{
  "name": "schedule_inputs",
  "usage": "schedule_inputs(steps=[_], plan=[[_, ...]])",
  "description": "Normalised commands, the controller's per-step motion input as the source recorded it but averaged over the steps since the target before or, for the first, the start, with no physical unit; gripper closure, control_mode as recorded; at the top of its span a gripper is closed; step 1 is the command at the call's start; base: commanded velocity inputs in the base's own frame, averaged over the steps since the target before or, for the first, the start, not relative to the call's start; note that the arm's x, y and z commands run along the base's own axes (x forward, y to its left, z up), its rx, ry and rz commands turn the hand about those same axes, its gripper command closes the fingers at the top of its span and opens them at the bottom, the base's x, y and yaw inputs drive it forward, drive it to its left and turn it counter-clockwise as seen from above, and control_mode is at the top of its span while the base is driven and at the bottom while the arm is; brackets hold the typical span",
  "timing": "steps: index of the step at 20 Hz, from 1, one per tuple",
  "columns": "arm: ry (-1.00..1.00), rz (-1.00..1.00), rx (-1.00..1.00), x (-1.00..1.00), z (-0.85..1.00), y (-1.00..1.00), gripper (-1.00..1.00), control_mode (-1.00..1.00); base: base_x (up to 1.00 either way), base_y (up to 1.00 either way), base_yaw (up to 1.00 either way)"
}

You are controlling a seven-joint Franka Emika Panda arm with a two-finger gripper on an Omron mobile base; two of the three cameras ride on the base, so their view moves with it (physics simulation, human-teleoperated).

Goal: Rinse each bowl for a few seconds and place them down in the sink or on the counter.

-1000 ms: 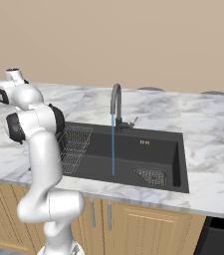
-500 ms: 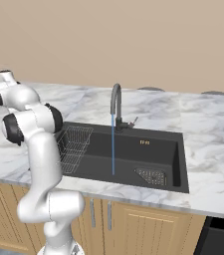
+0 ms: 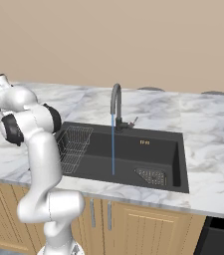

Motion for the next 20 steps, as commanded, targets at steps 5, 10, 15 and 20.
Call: schedule_inputs(steps=[5,10,15,20], plan=[[-0.01,0.1,0.0,-0.19,-0.03,0.14,-1.0,-1.0,0.0,0.0,0.0],[-0.03,0.1,0.0,-0.17,0.0,0.17,-1.0,-1.0,0.0,0.0,0.0],[0.0,0.09,0.02,-0.11,0.0,0.14,-1.0,-1.0,0.0,0.0,0.0],[0.0,0.07,0.03,-0.07,0.0,0.09,-1.0,-1.0,0.0,0.0,0.0]])
